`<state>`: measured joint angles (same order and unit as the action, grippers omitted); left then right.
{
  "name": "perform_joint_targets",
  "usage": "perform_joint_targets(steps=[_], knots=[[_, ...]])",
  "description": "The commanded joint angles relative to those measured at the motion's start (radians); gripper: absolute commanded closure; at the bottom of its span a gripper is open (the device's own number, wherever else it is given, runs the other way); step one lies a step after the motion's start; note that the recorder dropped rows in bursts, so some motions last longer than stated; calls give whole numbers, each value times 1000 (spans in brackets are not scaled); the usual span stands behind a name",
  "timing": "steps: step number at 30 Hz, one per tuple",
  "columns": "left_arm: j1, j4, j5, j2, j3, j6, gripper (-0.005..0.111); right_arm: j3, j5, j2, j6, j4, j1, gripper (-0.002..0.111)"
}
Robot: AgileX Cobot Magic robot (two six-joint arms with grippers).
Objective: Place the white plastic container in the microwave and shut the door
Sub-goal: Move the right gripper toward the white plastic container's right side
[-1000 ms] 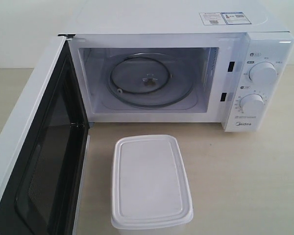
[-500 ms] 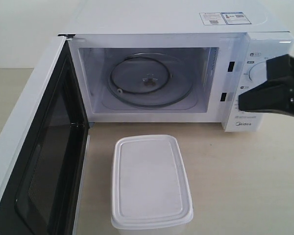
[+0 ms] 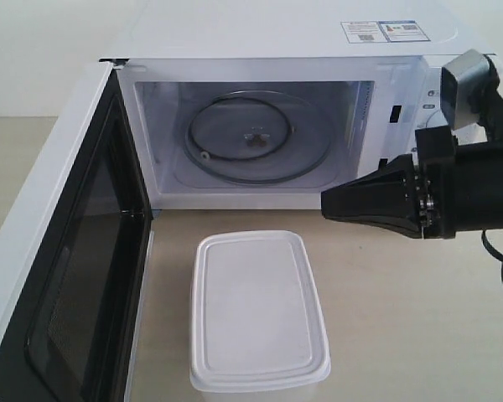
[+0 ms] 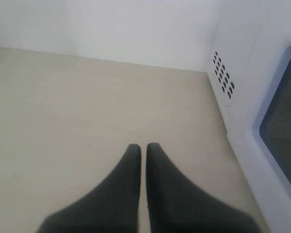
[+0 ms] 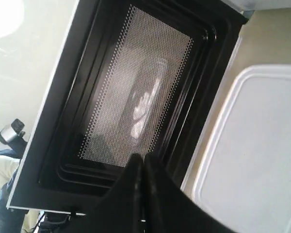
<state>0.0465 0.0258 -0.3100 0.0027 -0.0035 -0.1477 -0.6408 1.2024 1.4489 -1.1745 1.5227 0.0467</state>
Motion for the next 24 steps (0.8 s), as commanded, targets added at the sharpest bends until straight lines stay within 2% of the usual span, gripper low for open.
perform_joint_targets(steps=[1, 5, 8, 11, 13, 16, 24], knots=[[2, -3, 4, -3, 4, -2, 102, 3, 19, 5, -47, 13, -3, 108], [2, -3, 4, -3, 4, -2, 102, 3, -76, 7, -3, -68, -3, 108], [2, -3, 4, -3, 4, -2, 102, 3, -76, 19, 19, -54, -3, 105], [2, -3, 4, -3, 4, -2, 102, 3, -76, 60, 37, -49, -3, 91], [2, -3, 4, -3, 4, -2, 102, 3, -74, 105, 39, -49, -3, 77], [2, -3, 4, -3, 4, -2, 102, 3, -78, 162, 35, -49, -3, 65], [2, -3, 4, -3, 4, -2, 102, 3, -150, 281, 4, -37, -3, 64]])
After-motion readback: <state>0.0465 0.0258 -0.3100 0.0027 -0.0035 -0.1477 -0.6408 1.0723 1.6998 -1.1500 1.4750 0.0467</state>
